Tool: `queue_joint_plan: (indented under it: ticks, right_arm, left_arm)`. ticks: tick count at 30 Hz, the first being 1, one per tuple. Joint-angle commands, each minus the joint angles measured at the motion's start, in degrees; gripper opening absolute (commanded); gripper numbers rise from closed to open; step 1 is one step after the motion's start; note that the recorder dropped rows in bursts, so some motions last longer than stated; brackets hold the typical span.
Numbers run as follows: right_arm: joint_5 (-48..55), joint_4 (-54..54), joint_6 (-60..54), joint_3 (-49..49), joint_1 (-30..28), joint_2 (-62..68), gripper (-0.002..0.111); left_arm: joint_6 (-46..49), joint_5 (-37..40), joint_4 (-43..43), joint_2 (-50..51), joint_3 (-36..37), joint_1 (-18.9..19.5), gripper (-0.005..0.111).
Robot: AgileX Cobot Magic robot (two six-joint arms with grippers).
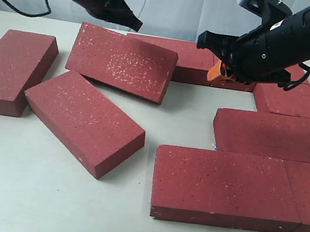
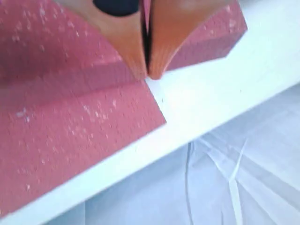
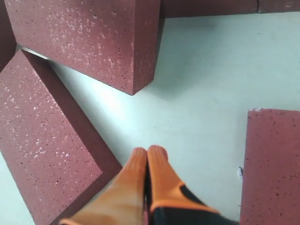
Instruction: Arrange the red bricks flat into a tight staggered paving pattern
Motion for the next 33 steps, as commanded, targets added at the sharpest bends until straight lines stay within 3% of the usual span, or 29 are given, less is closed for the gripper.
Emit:
queue_joint_plan:
  ticks: [1,5,11,21,26,33]
  right_arm:
    - [0.1,-0.2,-0.3,-0.3,0.1,0.4,-0.001]
    - [0.1,-0.1,-0.3,-0.3,0.1,1.6,-0.001]
    - [0.5,1.4,-0.3,-0.3,0.1,2.8,-0.001]
    - [0.6,2.3,-0.3,-0.3,0.1,2.8,-0.001]
    - [0.6,2.3,-0.3,-0.3,0.1,2.8,-0.001]
    - [0.7,2.3,-0.3,-0.3,0.1,2.8,-0.001]
  left_arm:
    - [-1.1,-7.6,0.2,3.7,-1.2,1.7,0.000]
    - [-1.1,-7.6,0.2,7.1,-1.3,2.3,0.000]
    - [-1.1,5.6,1.8,7.6,-1.3,3.1,0.000]
    - [-1.1,20.1,3.6,6.9,-1.7,4.0,0.000]
    - [-2.7,18.7,5.3,3.7,-1.7,5.5,0.000]
    - [-6.6,12.7,4.2,2.7,-1.8,12.0,0.000]
